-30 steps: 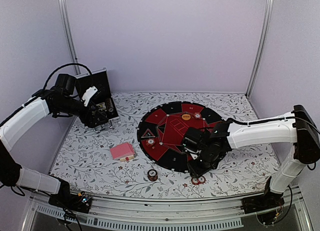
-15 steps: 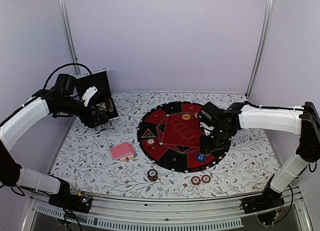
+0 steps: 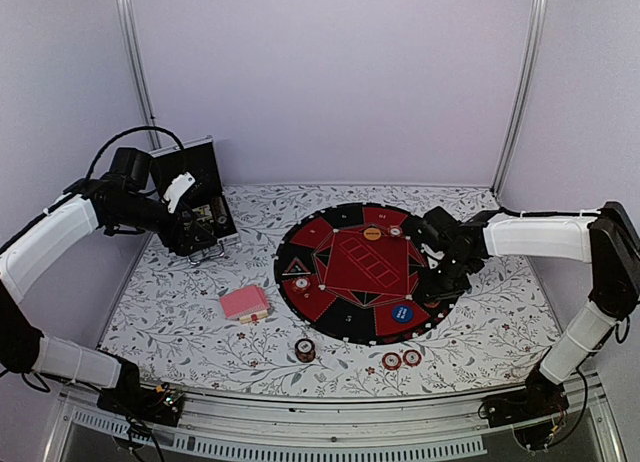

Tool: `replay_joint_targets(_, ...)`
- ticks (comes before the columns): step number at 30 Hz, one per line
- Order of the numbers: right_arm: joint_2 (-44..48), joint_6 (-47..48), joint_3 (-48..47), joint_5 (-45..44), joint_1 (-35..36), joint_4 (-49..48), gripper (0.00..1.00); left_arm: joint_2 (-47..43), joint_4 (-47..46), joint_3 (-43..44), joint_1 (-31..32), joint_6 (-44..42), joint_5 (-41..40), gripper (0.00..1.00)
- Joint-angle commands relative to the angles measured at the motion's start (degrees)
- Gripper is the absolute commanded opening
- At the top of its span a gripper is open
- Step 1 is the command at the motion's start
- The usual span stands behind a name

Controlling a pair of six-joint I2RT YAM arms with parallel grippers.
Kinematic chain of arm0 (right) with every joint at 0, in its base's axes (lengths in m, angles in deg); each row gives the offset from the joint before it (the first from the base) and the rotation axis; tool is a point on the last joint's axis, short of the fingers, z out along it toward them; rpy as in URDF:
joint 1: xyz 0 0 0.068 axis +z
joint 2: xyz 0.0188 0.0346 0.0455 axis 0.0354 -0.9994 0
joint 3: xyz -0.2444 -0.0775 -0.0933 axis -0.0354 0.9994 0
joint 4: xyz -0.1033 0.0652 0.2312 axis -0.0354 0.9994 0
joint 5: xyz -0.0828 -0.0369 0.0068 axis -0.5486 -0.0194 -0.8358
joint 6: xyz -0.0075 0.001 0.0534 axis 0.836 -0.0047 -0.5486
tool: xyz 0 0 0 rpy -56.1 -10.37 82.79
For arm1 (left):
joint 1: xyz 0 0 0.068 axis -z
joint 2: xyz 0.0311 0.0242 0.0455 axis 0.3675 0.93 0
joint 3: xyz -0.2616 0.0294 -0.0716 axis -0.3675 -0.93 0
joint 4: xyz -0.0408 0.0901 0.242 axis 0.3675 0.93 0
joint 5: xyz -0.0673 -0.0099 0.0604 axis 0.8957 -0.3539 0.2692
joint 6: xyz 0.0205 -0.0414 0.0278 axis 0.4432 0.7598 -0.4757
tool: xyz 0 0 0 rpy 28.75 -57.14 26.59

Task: Distribute texas hold em gaming equipment

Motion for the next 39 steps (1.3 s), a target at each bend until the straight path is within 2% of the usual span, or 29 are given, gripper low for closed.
replay_joint_targets(1, -2.14, 1.07, 0.99, -0.86, -1.47, -4.53, 0.38, -0.49, 0.76, 0.42, 0.64, -0.67, 0.96, 1.00)
replay_joint_targets(7, -4.86, 1.28, 0.89, 0.16, -2.74, -6.74, 0.38, -0.40, 0.81, 0.37, 0.64, -0.95, 0.80, 1.00)
replay_joint_targets(13, -7.38, 1.64, 1.66, 0.68, -2.85, -7.44, 0.45, -0.54, 0.77, 0.24, 0.64, -1.19, 0.77, 1.00)
replay_joint_targets(15, -7.96, 1.41, 1.76, 0.69, -2.83, -7.40, 0.49, -0.38, 0.79, 0.24, 0.64, -1.20, 0.88, 1.00)
replay_joint_targets(19, -7.84, 1.22, 1.26, -0.74, -2.84, -6.15, 0.64, -0.31, 0.70, 0.30, 0.64, -1.10, 1.08, 1.00)
replay_joint_targets(21, -6.83, 1.20, 0.35, -1.63, -2.83, -5.15, 0.68, -0.23, 0.58, 0.33, 0.64, -1.11, 1.15, 1.00)
replay_joint_targets(29, -0.45, 0.53, -7.93, -3.89, -2.23, 0.51, 0.69, -0.09, 0.62, 0.59, 0.64, -0.63, 1.07, 1.00)
replay_joint_targets(34, 1.41, 0.17, -16.87, -3.17, 6.49, 4.71, 0.75, -0.06, -0.33, -0.04, 0.64, -0.06, 0.49, 1.00)
replay_joint_targets(39, -4.37, 0.29, -23.79, 1.23, 20.60, 5.29, 0.81, 1.19, -0.74, -0.44, 0.53, 0.00, -0.74, 1.00)
